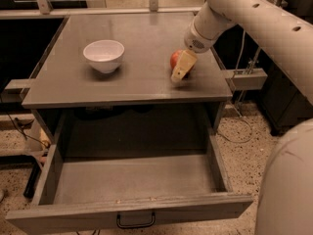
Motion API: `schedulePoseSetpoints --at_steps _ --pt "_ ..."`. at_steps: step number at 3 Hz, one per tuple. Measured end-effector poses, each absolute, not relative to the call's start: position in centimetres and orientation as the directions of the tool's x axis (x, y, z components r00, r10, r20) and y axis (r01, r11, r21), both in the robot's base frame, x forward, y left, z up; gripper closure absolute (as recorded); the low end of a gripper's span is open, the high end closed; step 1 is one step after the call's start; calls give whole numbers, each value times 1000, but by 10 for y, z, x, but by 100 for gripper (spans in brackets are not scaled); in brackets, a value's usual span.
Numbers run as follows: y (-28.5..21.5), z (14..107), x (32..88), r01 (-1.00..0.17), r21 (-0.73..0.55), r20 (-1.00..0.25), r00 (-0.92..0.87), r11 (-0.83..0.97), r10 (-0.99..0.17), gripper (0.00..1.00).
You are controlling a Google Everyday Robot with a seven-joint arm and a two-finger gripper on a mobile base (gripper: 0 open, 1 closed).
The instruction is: Place apple into top drawer
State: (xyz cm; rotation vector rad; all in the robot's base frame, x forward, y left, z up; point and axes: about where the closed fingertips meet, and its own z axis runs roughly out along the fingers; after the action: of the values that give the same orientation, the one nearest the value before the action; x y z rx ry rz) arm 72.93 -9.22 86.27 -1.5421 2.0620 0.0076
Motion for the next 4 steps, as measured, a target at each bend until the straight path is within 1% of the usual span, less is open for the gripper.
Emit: schedulePoseSetpoints --at_steps 1,2,4 --pt "-104 857 741 -882 -340 -393 -183 327 -901 0" --pt "-104 857 741 -882 -340 -393 -183 327 -901 19" --pt "-104 857 741 -882 -340 -393 -183 327 -901 66"
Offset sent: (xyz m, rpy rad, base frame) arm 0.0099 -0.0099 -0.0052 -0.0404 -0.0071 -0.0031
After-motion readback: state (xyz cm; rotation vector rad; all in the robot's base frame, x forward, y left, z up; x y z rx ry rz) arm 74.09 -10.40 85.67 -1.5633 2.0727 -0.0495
